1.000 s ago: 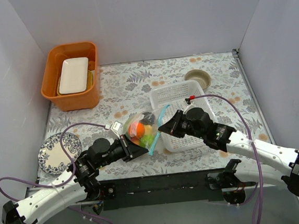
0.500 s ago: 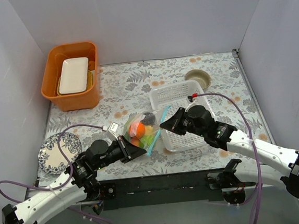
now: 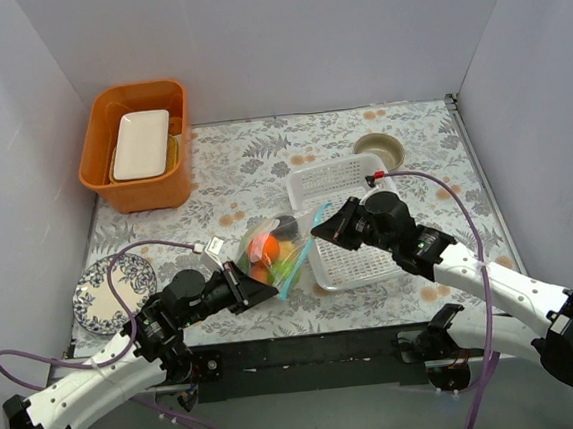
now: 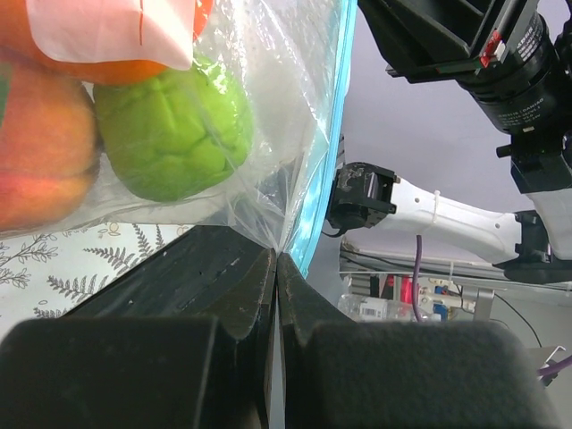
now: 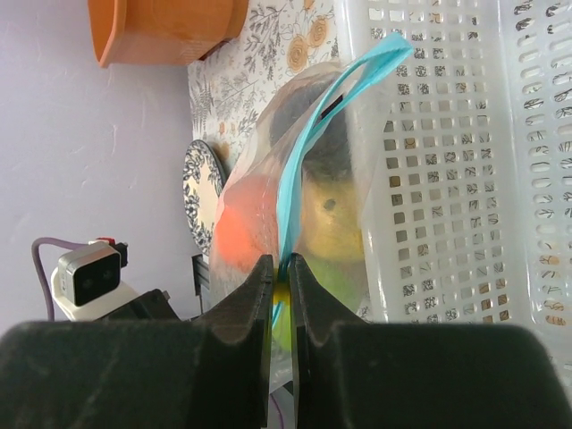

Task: Place the food in the zip-top bag and seal the zipper
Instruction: Zip the zipper food storage bag at the center of the board.

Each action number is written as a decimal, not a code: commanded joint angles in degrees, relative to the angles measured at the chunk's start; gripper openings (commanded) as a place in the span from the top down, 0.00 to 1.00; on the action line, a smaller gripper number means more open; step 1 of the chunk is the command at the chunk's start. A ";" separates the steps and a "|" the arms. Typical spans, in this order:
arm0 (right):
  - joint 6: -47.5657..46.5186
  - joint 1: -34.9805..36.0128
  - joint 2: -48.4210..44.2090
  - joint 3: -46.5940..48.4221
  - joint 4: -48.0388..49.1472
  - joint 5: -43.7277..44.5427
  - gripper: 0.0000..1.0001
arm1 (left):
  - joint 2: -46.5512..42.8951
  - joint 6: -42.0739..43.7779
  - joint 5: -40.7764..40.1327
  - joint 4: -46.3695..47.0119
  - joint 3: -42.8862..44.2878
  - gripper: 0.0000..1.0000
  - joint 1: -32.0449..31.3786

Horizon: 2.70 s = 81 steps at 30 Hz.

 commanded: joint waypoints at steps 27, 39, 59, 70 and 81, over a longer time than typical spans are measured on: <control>-6.26 -16.80 3.88 5.40 0.13 -5.89 0.83 | -3.30 -0.25 1.31 -6.68 -0.63 1.00 -0.38; -10.22 -19.36 7.39 6.45 3.12 -10.90 0.82 | -2.60 -0.16 1.66 -6.32 -0.72 1.00 -0.38; -9.87 -21.91 10.38 3.90 8.75 -14.24 0.79 | -1.99 -0.34 1.48 -5.89 -1.42 1.00 -0.47; -11.98 -22.43 10.47 5.48 3.75 -12.94 0.77 | -0.67 0.02 1.22 -5.18 -0.81 1.00 -0.38; -14.62 -23.84 6.08 4.88 -2.17 -14.06 0.35 | 1.44 0.99 1.48 -4.22 -0.10 1.00 -0.38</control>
